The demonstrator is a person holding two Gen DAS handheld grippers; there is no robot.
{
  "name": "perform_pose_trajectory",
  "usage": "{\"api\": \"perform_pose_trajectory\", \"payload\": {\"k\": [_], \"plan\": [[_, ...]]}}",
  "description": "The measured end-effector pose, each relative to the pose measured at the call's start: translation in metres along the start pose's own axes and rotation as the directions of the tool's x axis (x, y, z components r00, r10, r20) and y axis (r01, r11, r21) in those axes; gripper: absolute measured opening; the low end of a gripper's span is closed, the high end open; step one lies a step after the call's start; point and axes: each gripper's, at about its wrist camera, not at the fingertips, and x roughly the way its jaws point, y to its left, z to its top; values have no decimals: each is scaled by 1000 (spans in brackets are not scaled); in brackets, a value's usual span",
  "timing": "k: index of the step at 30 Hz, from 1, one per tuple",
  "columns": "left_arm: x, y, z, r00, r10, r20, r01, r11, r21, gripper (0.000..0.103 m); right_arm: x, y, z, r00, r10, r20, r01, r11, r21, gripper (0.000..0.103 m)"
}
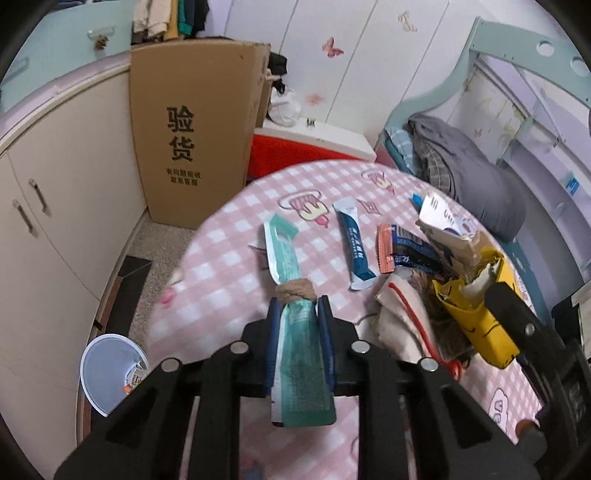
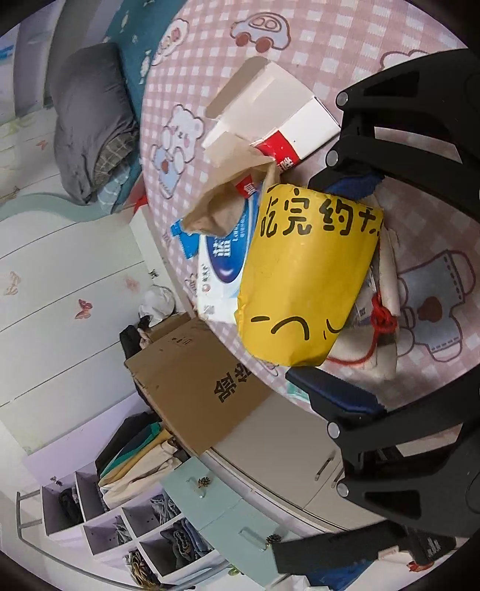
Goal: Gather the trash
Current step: 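Grasp the yellow bag with the right tool while the left tool grasps a teal tube, then carry the yellow bag and teal tube over the wastebasket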
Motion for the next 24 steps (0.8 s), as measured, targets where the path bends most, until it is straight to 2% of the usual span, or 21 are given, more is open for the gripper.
{"api": "perform_pose_trajectory", "payload": {"k": [5, 12, 19, 24], "plan": [[-33, 17, -5, 998, 6, 56, -5, 1000, -11, 19, -21, 15, 1, 999, 32, 23, -32, 999, -7, 78], [-82, 54, -12, 990, 1, 139, 8, 998, -65, 19, -40, 59, -6, 994, 109, 18, -108, 992, -64, 78], [-119, 110, -25, 981, 49, 189, -25, 991, -128, 19, -34, 125, -33, 977, 203, -60, -210, 966, -154, 78], [-131, 162, -40, 973, 134, 188, -98, 976, -193, 19, -10, 175, -66, 954, 255, -157, -285, 935, -211, 78]]}}
